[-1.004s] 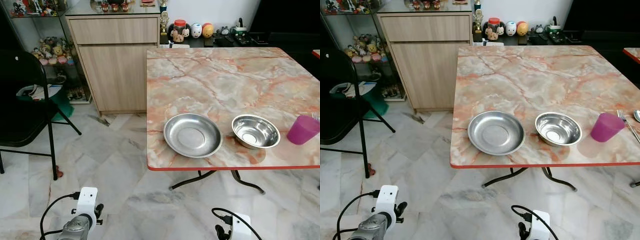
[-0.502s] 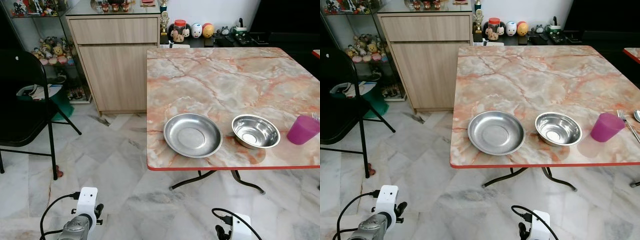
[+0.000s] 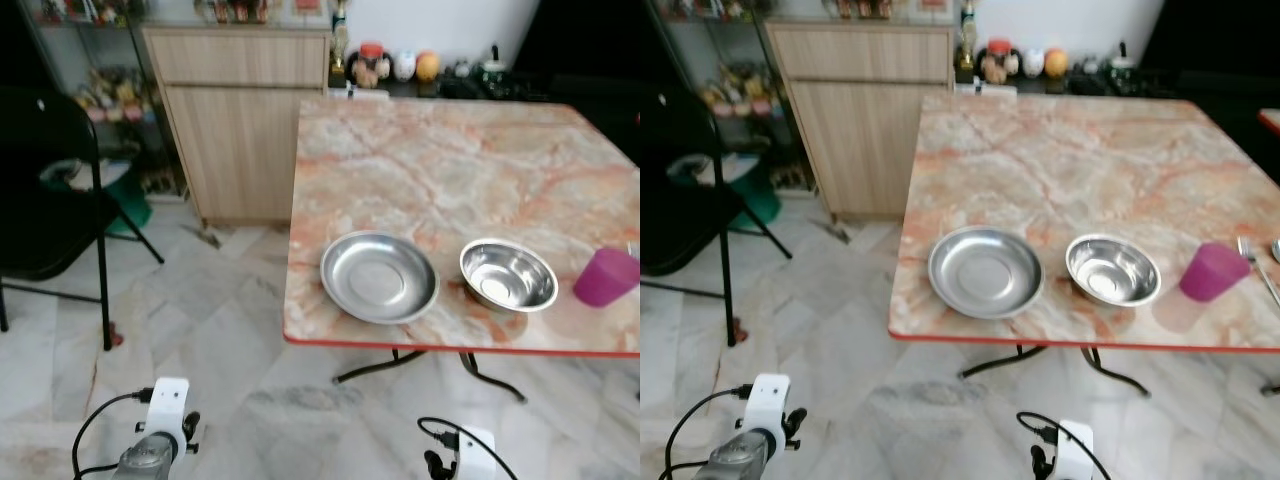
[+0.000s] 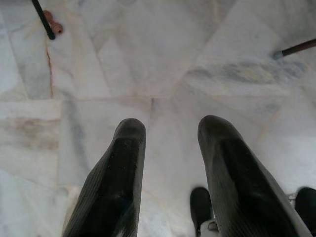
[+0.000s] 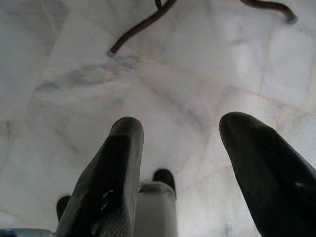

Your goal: Setting the table

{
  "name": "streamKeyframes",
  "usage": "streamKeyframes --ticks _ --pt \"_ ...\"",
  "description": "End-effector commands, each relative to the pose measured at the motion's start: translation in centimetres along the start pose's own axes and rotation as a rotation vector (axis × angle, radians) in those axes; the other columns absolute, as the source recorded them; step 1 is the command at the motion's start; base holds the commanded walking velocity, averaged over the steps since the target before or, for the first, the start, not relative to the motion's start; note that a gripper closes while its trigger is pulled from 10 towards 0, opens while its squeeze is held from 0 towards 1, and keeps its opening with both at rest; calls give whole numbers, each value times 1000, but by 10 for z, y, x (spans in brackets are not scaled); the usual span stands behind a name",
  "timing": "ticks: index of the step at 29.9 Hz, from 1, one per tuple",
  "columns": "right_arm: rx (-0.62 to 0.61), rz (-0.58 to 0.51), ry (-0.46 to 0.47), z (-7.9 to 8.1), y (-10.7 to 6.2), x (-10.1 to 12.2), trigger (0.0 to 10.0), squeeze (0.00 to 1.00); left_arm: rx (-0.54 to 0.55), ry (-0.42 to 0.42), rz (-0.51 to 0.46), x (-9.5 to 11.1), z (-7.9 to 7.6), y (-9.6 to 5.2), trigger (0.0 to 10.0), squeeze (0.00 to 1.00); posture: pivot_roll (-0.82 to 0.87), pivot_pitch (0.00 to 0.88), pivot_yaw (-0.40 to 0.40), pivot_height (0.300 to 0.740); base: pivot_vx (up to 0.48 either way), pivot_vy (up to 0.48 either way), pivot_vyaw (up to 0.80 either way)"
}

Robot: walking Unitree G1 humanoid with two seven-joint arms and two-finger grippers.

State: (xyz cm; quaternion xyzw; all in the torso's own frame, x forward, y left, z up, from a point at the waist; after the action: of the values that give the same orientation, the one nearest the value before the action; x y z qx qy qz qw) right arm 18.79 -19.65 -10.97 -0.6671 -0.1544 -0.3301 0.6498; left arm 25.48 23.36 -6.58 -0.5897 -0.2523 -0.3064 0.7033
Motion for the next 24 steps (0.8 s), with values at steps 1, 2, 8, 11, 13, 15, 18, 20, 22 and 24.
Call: streamKeyframes --ticks 1,2,8,11,13,15,18,20,22,24 --pt "-20 6 0 -7 -1 -2 10000 0 -19 6 1 1 -9 1 10000 0 64 0 -11 740 0 -292 0" --pt "-20 6 0 -7 -1 -2 10000 0 -19 6 1 1 -9 1 10000 0 64 0 -11 740 0 -292 0" --pt "-19 8 2 -7 -1 -3 10000 0 -17 3 -9 3 -8 1 10000 0 65 0 -12 740 0 -247 0" --pt "-19 8 2 -7 -1 -3 10000 0 -12 2 -26 8 -7 2 10000 0 67 0 -13 740 0 0 0" --pt "-19 9 2 -7 -1 -3 10000 0 15 16 -71 18 0 2 10000 0 66 0 -12 740 0 0 0" --pt "-20 9 3 -7 -2 -4 10000 0 62 -9 -132 32 11 2 10000 0 66 0 -11 740 0 0 0" --pt "-20 10 3 -8 -2 -4 10000 0 95 -31 -194 45 20 2 10000 0 68 0 -12 740 0 0 0" --pt "-20 11 2 -8 -2 -4 10000 0 127 -37 -234 52 27 0 10000 0 70 0 -13 740 0 0 0" --pt "-19 11 1 -8 -2 -4 10000 0 181 -40 -294 63 39 -3 10000 0 70 0 -13 740 0 0 0" --pt "-19 11 1 -8 -2 -4 10000 0 239 -37 -369 76 51 -8 10000 0 71 0 -15 740 0 0 0"
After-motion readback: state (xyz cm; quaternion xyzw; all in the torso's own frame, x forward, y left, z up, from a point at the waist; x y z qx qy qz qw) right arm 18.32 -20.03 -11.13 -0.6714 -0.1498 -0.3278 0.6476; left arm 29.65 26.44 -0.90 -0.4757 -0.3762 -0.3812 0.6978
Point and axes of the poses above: a point about 5 cm out from each wrist's last joint towards the gripper, its own y axis pointing out of the wrist towards the gripper, its own x axis along the axis of the wrist's last joint, z = x × y, the point moved 3 cm from there along y, pointing out of the wrist towards the gripper, and after that the axes turned 2 degrees about y, right-handed, at the moved point
